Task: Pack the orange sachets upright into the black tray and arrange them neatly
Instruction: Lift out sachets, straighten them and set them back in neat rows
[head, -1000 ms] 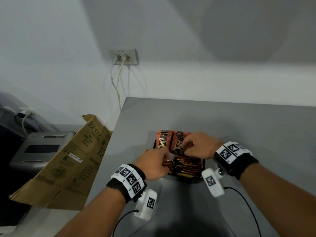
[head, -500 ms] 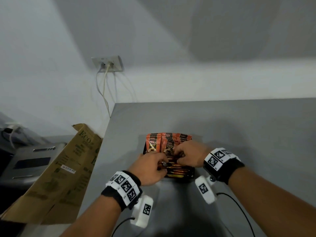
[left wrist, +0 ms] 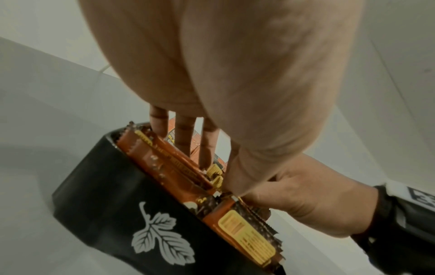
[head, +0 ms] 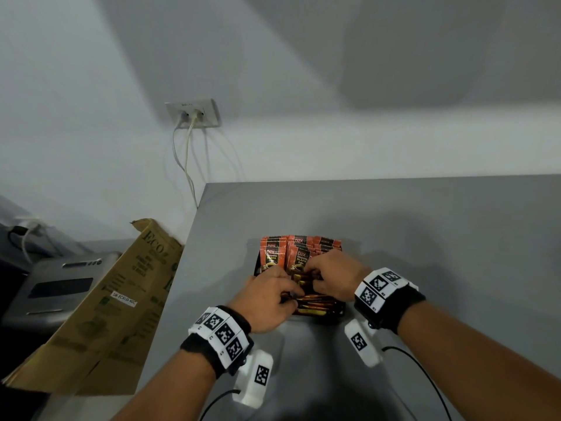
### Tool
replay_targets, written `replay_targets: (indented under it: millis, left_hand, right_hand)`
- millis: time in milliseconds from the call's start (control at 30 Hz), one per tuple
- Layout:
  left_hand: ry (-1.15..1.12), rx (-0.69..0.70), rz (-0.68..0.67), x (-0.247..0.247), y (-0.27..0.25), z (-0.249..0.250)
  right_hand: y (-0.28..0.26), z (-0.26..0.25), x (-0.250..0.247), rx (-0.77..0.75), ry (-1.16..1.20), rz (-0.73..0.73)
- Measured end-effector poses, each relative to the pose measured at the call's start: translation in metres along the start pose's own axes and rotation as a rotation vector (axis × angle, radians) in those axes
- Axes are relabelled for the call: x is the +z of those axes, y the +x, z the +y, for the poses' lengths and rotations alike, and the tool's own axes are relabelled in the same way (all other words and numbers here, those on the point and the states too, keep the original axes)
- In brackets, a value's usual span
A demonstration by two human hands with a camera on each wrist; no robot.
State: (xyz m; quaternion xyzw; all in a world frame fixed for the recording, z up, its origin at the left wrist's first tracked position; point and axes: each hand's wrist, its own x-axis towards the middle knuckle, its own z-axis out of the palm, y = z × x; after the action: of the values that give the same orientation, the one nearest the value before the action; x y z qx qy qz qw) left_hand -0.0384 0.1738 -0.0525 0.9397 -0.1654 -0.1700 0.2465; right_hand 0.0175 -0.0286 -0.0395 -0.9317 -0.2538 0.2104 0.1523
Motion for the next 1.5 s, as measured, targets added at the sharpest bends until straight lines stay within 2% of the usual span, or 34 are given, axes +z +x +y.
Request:
replay_targets:
  millis: [233,433,600,800,1000,1100,1200,1333,1400,1500]
  left_hand:
    - [0.012,0.020,0.048,0.004,0.002,-0.002]
    - [0.028,0.028,0.069,0.006,0.004,-0.001]
    - [0.033,0.050,0.065,0.006,0.005,-0.003]
    - [-0.034,0.027,0.113,0.007,0.010,0.001]
    - [-0.097,0.010,0.132,0.002,0.012,0.007]
    - [-0.330,-0.027,0.178,-0.011,0.014,0.022]
    - [-0.834,-0.019,0.219,-0.025,0.019,0.047]
    - [-1.543,-0.065,0.204,-0.042,0.022,0.073]
    - [-1.669,-0.147,0.195,-0.047,0.024,0.076]
    - [-1.685,-0.210,0.221,-0.049,0.027,0.075]
  right_hand:
    - [0.005,-0.004,0.003,-0.001,-0.061,-0.026]
    - [0.001,-0.002,0.001,-0.016,-0.044,0.046]
    - [-0.017,0.004,-0.019,-0.018,0.143,0.140]
    - [-0.032,0.022,-0.027,0.118,0.382,0.285]
    - [-0.042,0.024,-0.029,0.136,0.612,0.393]
    - [-0.049,0.014,-0.036,0.081,0.806,0.465]
    - [-0.052,-0.004,-0.047,-0.031,1.044,0.471]
    - [-0.053,-0.033,-0.049,-0.119,1.300,0.357]
    - [-0.048,-0.040,-0.044,-0.101,1.228,0.385]
    - [-0.050,-0.041,-0.046,0.009,0.710,0.567]
